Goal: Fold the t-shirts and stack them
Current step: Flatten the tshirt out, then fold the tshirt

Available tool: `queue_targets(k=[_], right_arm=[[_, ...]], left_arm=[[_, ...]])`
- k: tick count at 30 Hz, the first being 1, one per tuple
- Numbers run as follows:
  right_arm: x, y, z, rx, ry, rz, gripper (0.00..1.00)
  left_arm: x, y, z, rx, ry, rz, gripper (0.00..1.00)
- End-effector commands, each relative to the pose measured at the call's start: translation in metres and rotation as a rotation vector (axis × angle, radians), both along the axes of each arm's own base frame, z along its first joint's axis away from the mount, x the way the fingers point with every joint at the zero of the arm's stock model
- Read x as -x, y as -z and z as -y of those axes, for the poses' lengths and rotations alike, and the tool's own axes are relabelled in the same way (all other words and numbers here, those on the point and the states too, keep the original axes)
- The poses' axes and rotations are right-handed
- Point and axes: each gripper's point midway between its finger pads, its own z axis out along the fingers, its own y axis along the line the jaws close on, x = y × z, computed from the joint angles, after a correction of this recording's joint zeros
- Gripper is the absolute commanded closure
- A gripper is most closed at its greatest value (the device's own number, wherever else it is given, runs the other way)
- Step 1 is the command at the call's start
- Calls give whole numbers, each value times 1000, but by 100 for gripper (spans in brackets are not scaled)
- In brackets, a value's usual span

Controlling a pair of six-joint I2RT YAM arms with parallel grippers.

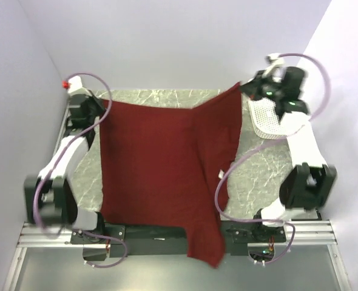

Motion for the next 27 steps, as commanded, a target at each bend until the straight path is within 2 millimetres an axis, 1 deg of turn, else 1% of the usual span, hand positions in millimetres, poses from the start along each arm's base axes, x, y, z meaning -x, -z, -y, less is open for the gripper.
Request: queue_targets(k=[1, 2, 3, 4, 5, 6, 7, 8, 9, 10, 11, 12, 13, 14, 15, 16, 17, 18, 19, 20, 21, 22, 23, 24, 25, 26, 27], right_arm=[[-38, 4, -22, 93, -50, 138, 100], [-50, 5, -26, 93, -55, 133, 100], [-62, 14, -34, 95, -58, 108, 100], [-80, 49, -36, 100, -55, 24, 100], [-93, 40, -37, 107, -43, 39, 100], [-104, 47, -39, 112, -36, 21, 100], [-113, 77, -56, 125, -53, -52, 100], [-121, 83, -59, 133, -45, -69, 100], [-131, 70, -62, 138, -35, -39, 100], [-135, 75, -69, 148, -31, -59, 100], [-146, 77, -73, 149, -26, -56, 100], [-151, 77, -76, 150, -23, -58, 100], [-156, 92, -81, 152, -21, -93, 100], [-159, 91, -82, 149, -18, -92, 100], [-163, 83, -84, 145, -13, -75, 100], [-165, 87, -87, 148, -13, -79, 100], [-166, 85, -89, 151, -11, -72, 100], [-166, 86, -90, 153, -10, -73, 100], [-166, 84, -91, 152, -9, -67, 100], [-167, 84, -90, 152, -8, -66, 100], [-166, 83, -92, 152, -10, -64, 100], [-166, 80, -89, 158, -7, -55, 100], [-165, 79, -89, 159, -8, -53, 100], [-164, 80, -86, 163, -9, -54, 100], [-161, 73, -85, 160, -10, -41, 100], [-159, 78, -83, 162, -12, -51, 100], [-156, 77, -82, 157, -21, -51, 100]], left_arm=[[-39, 7, -3, -63, 21, 50, 100], [-50, 14, -3, -65, 22, 34, 100], [-60, 26, -5, -72, 18, 5, 100], [-72, 67, -6, -70, 20, -92, 100], [-85, 64, -7, -73, 17, -97, 100], [-91, 75, -9, -76, 12, -134, 100], [-97, 108, -10, -72, 9, -218, 100], [-106, 102, -12, -74, 0, -215, 100], [-111, 107, -14, -70, -7, -233, 100], [-113, 125, -16, -66, -11, -284, 100], [-120, 118, -19, -64, -20, -274, 100], [-123, 120, -20, -64, -24, -282, 100], [-126, 129, -22, -66, -29, -303, 100], [-129, 128, -26, -65, -37, -308, 100], [-131, 137, -26, -66, -35, -330, 100], [-134, 139, -27, -67, -35, -335, 100], [-138, 135, -30, -64, -35, -326, 100], [-139, 139, -30, -63, -32, -341, 100], [-141, 147, -30, -63, -29, -358, 100], [-145, 143, -30, -62, -22, -348, 100], [-146, 145, -30, -61, -19, -356, 100], [-148, 148, -30, -61, -18, -364, 100], [-151, 145, -31, -60, -18, -355, 100], [-152, 147, -31, -57, -15, -357, 100], [-153, 146, -30, -58, -14, -353, 100], [-157, 142, -30, -59, -11, -343, 100], [-160, 140, -30, -60, -9, -337, 100]])
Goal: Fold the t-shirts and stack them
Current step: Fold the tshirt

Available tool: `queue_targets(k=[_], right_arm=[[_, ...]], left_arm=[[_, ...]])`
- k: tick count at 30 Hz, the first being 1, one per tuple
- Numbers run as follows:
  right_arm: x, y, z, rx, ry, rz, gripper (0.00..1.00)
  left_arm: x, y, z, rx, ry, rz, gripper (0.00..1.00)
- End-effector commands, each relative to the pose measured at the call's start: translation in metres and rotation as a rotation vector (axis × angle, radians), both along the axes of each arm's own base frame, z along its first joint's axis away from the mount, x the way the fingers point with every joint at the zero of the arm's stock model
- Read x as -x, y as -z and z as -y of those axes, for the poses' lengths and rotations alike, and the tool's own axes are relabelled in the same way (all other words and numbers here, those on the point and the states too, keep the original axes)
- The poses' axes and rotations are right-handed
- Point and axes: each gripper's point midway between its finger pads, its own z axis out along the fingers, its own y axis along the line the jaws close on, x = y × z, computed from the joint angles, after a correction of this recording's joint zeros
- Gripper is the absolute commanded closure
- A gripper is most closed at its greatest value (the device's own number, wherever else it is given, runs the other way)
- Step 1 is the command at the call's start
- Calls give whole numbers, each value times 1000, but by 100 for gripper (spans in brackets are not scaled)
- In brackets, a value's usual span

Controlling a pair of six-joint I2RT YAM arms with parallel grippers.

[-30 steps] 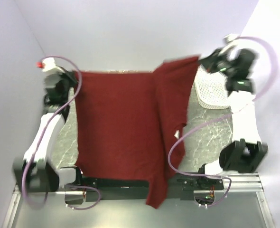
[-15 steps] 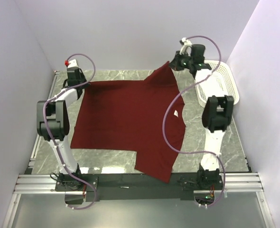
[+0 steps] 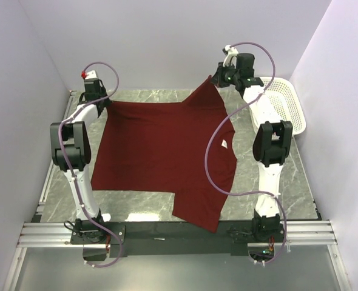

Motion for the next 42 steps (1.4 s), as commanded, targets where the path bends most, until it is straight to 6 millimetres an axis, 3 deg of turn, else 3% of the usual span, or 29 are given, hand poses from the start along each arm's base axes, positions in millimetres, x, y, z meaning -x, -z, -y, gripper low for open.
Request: queue_targets(k=[1, 2, 4, 11, 13, 18, 19, 20, 21, 27, 35, 42], right_arm=[[8, -48, 15, -8, -6, 106, 100], [12, -40, 18, -12, -14, 88, 100], [21, -40, 25, -30, -39, 85, 100], [50, -51, 36, -83, -111, 103, 100], [61, -65, 35, -98, -134, 132, 100], [89, -69, 27, -128, -183, 122, 100], [95, -79, 27, -129, -191, 144, 100], [101, -71, 25, -133, -195, 124, 100], [109, -80, 26, -136, -203, 146, 100], [136, -70, 23, -144, -220, 118, 100], [159, -54, 24, -128, -227, 80, 100], [173, -58, 23, -129, -235, 95, 100]], left_arm=[[-13, -9, -1, -7, 18, 4, 100], [-18, -16, -1, -6, 20, 13, 100], [-22, -2, 0, -3, 31, -25, 100], [-20, 7, 1, -12, 40, -44, 100], [-19, -2, -2, -18, 37, -16, 100], [-10, -14, -1, -6, 67, 26, 100], [-9, -16, -2, -9, 67, 28, 100], [-8, -15, -2, -13, 68, 39, 100], [-4, -18, 2, -6, 86, 49, 100], [10, -36, 3, 2, 86, 105, 100], [31, -42, 4, 9, 77, 129, 100], [52, -46, -1, -2, 58, 139, 100]])
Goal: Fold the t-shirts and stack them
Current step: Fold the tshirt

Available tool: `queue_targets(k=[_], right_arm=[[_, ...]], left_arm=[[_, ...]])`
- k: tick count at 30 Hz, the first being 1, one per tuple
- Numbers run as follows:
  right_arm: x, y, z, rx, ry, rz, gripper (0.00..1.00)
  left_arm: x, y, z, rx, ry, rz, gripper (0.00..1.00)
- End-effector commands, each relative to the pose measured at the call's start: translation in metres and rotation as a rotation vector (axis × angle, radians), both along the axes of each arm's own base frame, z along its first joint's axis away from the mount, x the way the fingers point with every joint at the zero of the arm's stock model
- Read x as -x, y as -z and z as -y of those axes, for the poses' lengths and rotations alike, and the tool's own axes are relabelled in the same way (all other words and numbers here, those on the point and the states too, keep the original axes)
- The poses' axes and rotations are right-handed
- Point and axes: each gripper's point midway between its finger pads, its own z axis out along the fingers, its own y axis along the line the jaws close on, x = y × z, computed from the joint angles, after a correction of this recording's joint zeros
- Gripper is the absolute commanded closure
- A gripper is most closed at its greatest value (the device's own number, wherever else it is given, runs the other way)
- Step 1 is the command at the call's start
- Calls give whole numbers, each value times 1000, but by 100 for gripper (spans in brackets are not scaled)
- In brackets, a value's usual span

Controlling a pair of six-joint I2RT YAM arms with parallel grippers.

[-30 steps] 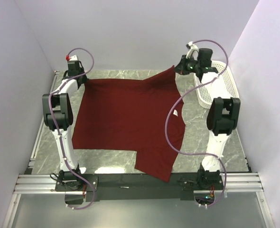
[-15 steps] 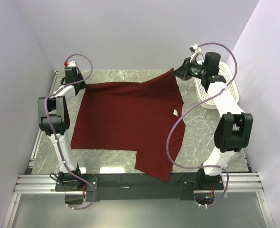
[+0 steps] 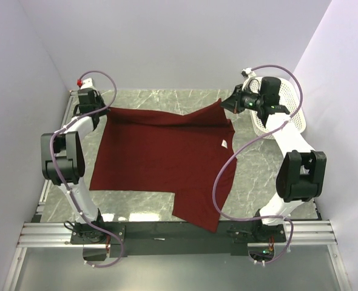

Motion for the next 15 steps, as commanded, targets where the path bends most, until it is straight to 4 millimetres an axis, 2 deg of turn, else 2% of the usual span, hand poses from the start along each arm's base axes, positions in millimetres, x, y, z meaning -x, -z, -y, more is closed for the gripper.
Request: queue_targets(k=[1, 15], right_arm=[[11, -36, -3, 1, -24, 116, 100], [14, -17, 1, 38, -27, 82, 100]], left_arm=[[3, -31, -7, -12, -12, 85, 100], [18, -24, -8, -12, -15, 58, 100]])
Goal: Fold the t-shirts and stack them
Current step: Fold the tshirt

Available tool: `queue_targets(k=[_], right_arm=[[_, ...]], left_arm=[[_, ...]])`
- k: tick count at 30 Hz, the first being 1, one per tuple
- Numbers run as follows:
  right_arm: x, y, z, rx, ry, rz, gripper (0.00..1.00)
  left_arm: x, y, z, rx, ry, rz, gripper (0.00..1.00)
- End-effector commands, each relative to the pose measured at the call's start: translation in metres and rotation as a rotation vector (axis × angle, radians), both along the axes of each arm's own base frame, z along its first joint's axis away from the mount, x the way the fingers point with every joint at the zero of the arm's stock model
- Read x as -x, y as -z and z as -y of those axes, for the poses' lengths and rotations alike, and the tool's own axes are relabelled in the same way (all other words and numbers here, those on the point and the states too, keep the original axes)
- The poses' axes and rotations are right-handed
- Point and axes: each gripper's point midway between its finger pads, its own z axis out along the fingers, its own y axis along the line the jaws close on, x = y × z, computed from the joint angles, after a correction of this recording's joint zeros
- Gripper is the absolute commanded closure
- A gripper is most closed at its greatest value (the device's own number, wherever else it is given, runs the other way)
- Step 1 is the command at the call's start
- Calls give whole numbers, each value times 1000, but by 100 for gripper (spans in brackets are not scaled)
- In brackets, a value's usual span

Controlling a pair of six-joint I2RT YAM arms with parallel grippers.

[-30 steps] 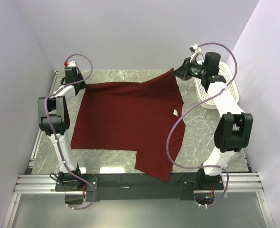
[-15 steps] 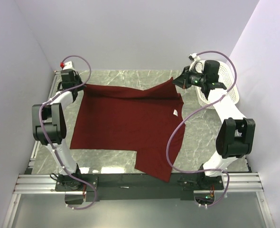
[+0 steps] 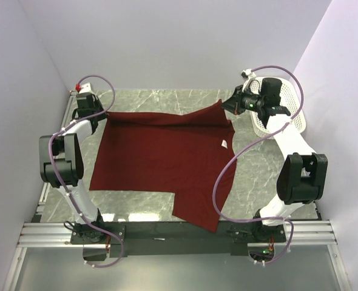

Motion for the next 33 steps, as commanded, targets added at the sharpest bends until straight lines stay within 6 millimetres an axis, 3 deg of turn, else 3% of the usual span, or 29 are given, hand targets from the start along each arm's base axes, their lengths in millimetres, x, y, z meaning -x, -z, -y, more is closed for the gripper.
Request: queue_targets(k=[1, 33], right_arm=[[7, -12, 0, 22, -17, 58, 100], [22, -2, -2, 27, -45, 41, 100]], left_arm=[[-1, -37, -2, -16, 1, 92, 100], [18, -20, -1, -13, -1, 60, 100]])
